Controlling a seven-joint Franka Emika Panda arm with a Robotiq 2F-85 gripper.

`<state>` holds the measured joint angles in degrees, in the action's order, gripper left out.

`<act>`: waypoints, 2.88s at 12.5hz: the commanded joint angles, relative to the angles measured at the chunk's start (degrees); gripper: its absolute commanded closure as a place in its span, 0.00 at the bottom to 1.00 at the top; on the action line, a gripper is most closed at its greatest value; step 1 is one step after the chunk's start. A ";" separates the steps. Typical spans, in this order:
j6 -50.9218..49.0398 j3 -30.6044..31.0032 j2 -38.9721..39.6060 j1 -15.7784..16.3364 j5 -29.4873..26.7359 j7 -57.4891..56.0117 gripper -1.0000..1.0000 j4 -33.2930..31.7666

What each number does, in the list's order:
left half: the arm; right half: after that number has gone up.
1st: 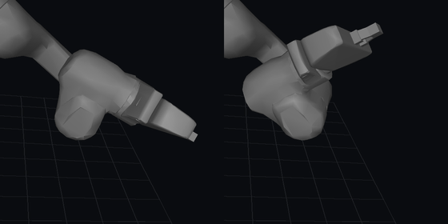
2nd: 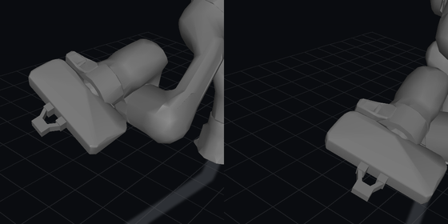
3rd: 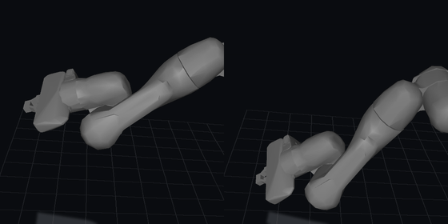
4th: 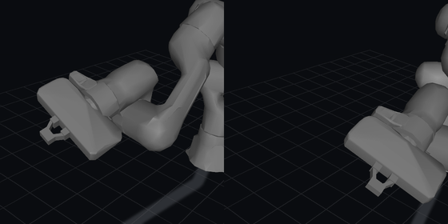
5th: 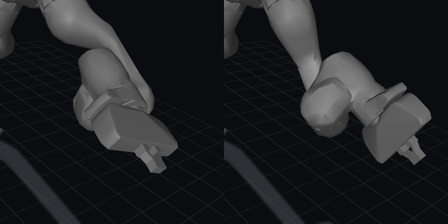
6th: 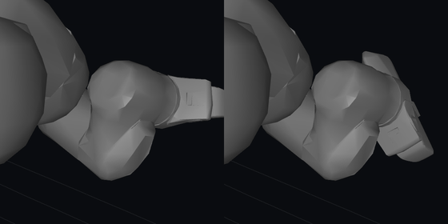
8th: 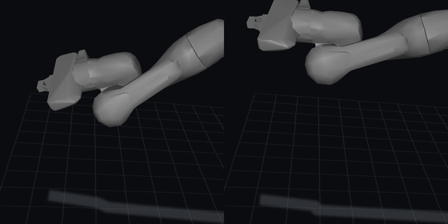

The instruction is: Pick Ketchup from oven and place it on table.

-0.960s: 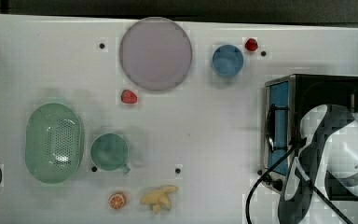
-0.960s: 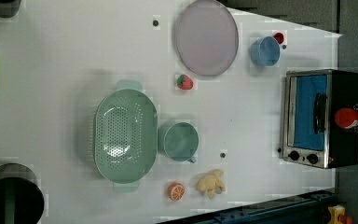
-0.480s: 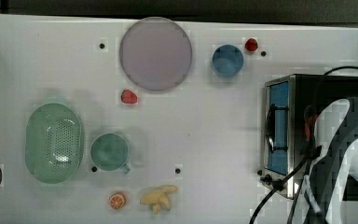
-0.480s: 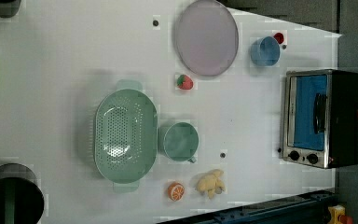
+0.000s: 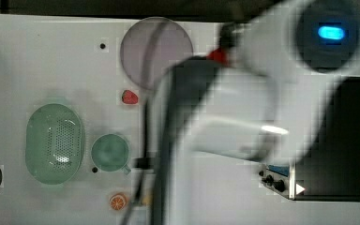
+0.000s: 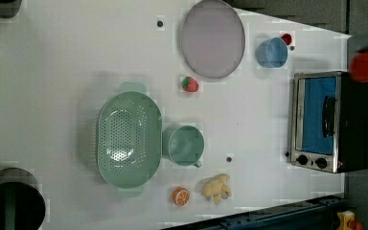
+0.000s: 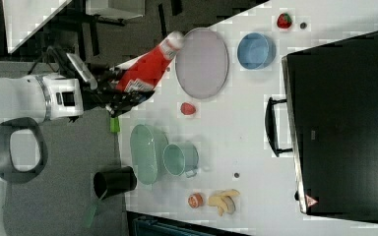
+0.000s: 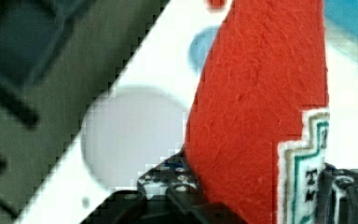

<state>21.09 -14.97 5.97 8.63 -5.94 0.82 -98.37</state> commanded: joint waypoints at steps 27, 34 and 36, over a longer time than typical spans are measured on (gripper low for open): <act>3.99 2.60 -9.66 0.47 2.64 7.68 0.00 -12.67; -19.70 2.65 -10.06 0.50 6.84 9.63 0.00 0.79; -19.71 2.65 -9.90 0.51 6.84 9.63 0.00 0.50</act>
<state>2.84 -12.49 -3.63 10.64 2.60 7.78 -97.36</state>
